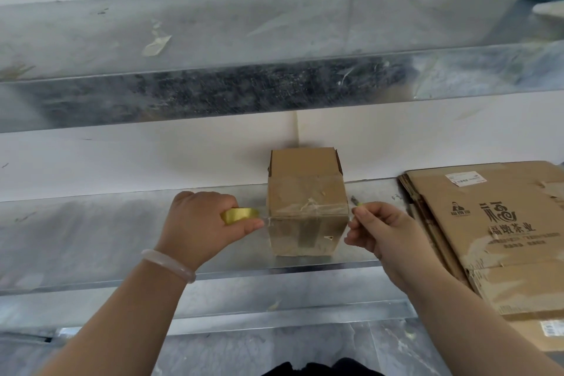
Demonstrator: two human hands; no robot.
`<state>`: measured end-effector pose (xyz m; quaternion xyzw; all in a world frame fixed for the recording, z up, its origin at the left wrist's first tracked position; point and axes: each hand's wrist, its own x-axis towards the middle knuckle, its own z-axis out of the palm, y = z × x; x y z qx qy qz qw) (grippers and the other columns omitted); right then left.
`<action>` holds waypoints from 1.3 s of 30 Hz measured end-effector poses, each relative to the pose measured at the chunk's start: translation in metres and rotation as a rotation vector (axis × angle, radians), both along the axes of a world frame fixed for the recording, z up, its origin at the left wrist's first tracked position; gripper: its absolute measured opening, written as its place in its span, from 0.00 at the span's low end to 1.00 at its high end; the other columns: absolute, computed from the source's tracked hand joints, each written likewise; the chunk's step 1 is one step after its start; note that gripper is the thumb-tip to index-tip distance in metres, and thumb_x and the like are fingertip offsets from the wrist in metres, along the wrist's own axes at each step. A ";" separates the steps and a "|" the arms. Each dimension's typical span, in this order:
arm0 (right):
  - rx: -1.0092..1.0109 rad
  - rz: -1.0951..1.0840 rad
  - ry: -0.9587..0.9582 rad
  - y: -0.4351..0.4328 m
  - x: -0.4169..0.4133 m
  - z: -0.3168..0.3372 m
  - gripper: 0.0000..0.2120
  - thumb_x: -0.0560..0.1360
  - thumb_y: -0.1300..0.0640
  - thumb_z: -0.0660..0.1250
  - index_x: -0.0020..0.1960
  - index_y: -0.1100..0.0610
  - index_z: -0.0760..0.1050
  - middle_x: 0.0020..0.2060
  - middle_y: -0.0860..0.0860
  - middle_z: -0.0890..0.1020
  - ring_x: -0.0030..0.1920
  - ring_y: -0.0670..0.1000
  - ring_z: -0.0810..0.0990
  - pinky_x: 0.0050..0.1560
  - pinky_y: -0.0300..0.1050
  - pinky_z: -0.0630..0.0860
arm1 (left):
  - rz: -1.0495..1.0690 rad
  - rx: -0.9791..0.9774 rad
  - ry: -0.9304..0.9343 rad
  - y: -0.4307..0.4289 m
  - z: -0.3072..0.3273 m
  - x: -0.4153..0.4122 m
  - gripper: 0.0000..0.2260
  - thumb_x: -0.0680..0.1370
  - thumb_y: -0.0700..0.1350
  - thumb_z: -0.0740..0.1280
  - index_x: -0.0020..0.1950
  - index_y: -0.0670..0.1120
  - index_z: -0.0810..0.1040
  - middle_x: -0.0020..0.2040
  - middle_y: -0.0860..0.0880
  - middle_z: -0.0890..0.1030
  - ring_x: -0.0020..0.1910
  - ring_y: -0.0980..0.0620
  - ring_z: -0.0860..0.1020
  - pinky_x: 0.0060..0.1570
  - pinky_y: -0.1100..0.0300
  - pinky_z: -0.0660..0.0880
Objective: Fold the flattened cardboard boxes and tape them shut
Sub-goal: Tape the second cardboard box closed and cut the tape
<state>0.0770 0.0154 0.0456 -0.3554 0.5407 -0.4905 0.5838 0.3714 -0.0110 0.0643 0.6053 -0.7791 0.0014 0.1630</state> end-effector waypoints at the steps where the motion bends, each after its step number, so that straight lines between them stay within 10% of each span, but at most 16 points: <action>1: 0.039 0.000 -0.085 -0.002 0.001 -0.001 0.10 0.77 0.61 0.66 0.39 0.59 0.82 0.33 0.56 0.81 0.33 0.52 0.82 0.37 0.45 0.81 | -0.003 0.009 0.013 -0.002 -0.002 -0.001 0.27 0.67 0.76 0.56 0.27 0.52 0.65 0.22 0.54 0.67 0.25 0.59 0.68 0.37 0.57 0.64; 20: 0.261 -0.002 -0.513 -0.014 0.008 -0.044 0.06 0.69 0.63 0.70 0.43 0.58 0.74 0.34 0.54 0.78 0.33 0.48 0.78 0.36 0.42 0.77 | -0.077 0.086 0.139 -0.011 -0.017 0.001 0.27 0.68 0.74 0.57 0.27 0.51 0.66 0.22 0.54 0.67 0.24 0.55 0.69 0.31 0.65 0.59; 25: 0.075 -0.271 0.250 0.004 0.007 -0.055 0.11 0.78 0.60 0.66 0.57 0.48 0.76 0.46 0.51 0.81 0.44 0.49 0.81 0.44 0.42 0.77 | -0.074 0.070 0.160 -0.012 -0.019 0.001 0.28 0.68 0.74 0.57 0.28 0.50 0.68 0.23 0.52 0.69 0.25 0.53 0.71 0.30 0.67 0.58; 32: -1.140 0.028 1.124 -0.001 0.038 -0.003 0.20 0.79 0.61 0.60 0.70 0.60 0.72 0.67 0.52 0.75 0.70 0.54 0.71 0.71 0.48 0.65 | -0.059 0.040 0.217 -0.009 -0.024 -0.001 0.28 0.68 0.75 0.56 0.28 0.51 0.70 0.23 0.54 0.70 0.27 0.55 0.72 0.28 0.68 0.58; 39: -1.101 0.264 1.566 -0.017 0.062 -0.009 0.22 0.77 0.53 0.65 0.70 0.55 0.74 0.69 0.51 0.75 0.70 0.52 0.73 0.68 0.55 0.71 | -0.053 0.052 0.226 -0.009 -0.022 -0.003 0.27 0.70 0.74 0.53 0.33 0.52 0.75 0.28 0.54 0.73 0.30 0.57 0.73 0.29 0.66 0.63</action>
